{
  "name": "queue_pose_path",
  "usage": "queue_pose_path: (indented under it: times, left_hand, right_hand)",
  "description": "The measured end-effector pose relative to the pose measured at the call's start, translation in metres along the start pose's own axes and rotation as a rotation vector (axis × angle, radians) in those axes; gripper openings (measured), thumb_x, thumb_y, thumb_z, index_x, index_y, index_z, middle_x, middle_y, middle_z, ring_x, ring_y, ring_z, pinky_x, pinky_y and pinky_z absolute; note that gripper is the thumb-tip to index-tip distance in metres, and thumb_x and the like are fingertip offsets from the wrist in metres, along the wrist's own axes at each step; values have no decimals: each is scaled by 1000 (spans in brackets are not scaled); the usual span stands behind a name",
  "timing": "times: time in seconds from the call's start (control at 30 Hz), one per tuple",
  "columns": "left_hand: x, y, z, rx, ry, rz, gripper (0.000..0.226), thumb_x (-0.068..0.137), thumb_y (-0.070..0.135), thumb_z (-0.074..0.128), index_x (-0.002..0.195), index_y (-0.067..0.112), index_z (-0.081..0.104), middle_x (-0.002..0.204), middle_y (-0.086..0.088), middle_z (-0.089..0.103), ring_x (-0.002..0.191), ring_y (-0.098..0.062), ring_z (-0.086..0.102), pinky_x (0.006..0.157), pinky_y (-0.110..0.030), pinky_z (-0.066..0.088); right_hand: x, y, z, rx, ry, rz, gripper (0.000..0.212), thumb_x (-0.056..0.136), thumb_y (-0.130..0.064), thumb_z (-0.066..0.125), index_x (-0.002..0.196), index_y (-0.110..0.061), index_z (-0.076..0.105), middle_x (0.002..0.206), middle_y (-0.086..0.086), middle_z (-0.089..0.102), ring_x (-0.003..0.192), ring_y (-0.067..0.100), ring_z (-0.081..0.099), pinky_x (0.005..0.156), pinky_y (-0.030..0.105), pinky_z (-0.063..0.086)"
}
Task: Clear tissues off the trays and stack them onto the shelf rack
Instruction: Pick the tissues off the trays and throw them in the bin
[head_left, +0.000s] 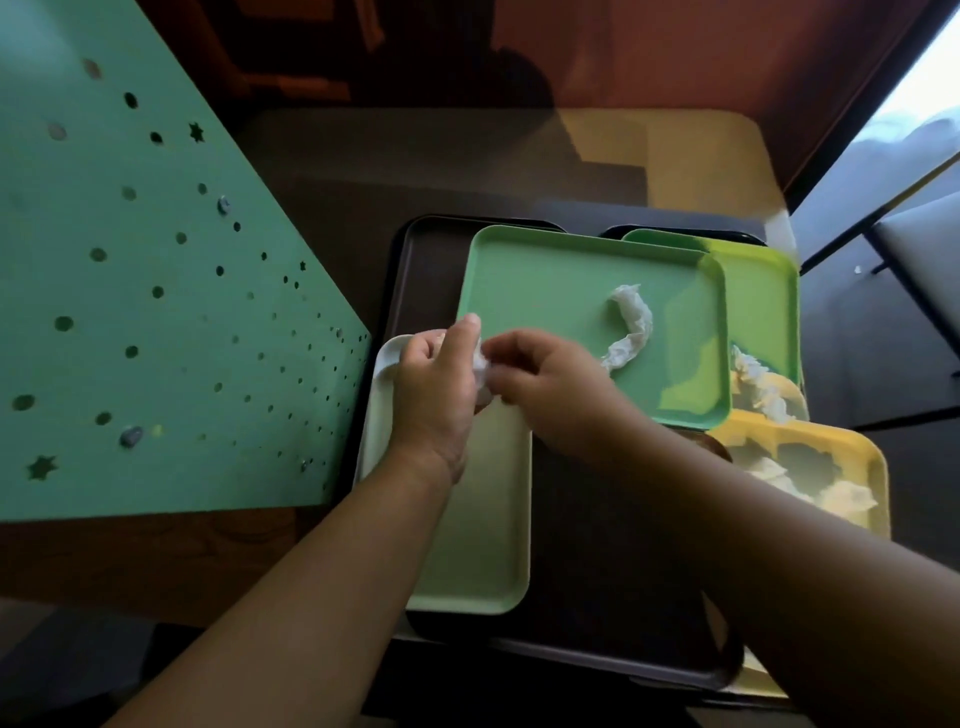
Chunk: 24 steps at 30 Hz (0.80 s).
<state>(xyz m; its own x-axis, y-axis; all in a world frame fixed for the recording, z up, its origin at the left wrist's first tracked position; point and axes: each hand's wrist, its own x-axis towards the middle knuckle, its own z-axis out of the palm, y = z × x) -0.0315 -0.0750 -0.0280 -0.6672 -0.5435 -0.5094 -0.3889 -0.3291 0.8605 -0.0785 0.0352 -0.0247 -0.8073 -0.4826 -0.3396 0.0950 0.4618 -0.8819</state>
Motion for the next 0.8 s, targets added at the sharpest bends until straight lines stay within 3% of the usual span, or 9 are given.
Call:
queue_pose_path:
  times: [0.07, 0.13, 0.2, 0.3, 0.43, 0.5, 0.6, 0.7, 0.8]
  left_hand:
    - [-4, -5, 12, 58, -47, 29, 9, 91, 28, 64, 92, 20, 60, 85, -7, 67, 76, -22, 63, 65, -38, 53]
    - [-7, -15, 22, 116, -42, 20, 9, 91, 14, 59, 84, 21, 59, 78, -4, 63, 70, -21, 60, 60, -34, 52]
    - [-11, -26, 29, 130, -46, 2, 16, 91, 8, 54, 83, 21, 60, 78, -3, 60, 66, -19, 58, 57, -31, 52]
    - [-21, -36, 37, 114, -69, -11, 20, 92, 3, 51, 88, 20, 62, 72, -2, 57, 56, -15, 55, 51, -28, 48]
    - [-34, -36, 47, 79, -110, -19, 18, 90, -2, 52, 96, 12, 61, 67, -1, 52, 41, -6, 48, 40, -20, 40]
    - [-35, -35, 50, 78, -117, -6, 14, 90, 2, 58, 96, 15, 61, 71, 0, 54, 47, -9, 51, 42, -22, 42]
    - [-39, -33, 57, 80, -178, -13, 16, 92, 19, 68, 106, 16, 60, 85, -5, 61, 59, -15, 57, 49, -26, 45]
    - [-50, -31, 70, 68, -361, -54, 31, 93, 28, 69, 113, 5, 62, 89, -11, 68, 71, -21, 63, 55, -29, 50]
    - [-63, -34, 82, 204, -467, -22, 12, 96, 18, 64, 95, 7, 64, 76, -7, 66, 64, -18, 61, 54, -26, 49]
  right_hand:
    - [-23, 10, -15, 92, -37, 1, 29, 91, -3, 61, 106, -25, 71, 104, -1, 74, 93, 18, 71, 86, 31, 58]
    - [-20, 28, -36, 50, 173, 30, 29, 91, -7, 60, 104, -31, 69, 111, 2, 69, 92, 26, 67, 86, 42, 57]
    - [-7, 46, -62, -301, 345, 84, 33, 92, -20, 61, 124, -27, 63, 132, 5, 54, 115, 23, 56, 103, 40, 46]
    - [9, 65, -83, -694, 239, 178, 66, 91, -33, 62, 152, -30, 36, 155, 5, 32, 139, 31, 30, 113, 42, 31]
    - [18, 91, -86, -881, 180, 139, 35, 91, -23, 57, 125, -19, 61, 120, 12, 57, 113, 35, 51, 93, 40, 47]
    - [9, 88, -85, -735, 265, 86, 16, 91, -18, 57, 103, -14, 67, 100, 10, 60, 98, 34, 57, 78, 36, 46]
    - [-30, 65, -77, -379, 379, -16, 8, 92, -21, 63, 96, -15, 65, 79, 1, 63, 74, 25, 59, 61, 33, 43]
    - [-82, 48, -73, -113, 191, -53, 27, 88, -23, 71, 114, -21, 64, 87, -3, 72, 79, 14, 69, 71, 34, 57]
    - [-119, 65, -89, 247, 203, 32, 46, 87, -18, 74, 130, -20, 56, 102, 6, 74, 98, 21, 72, 87, 36, 58]
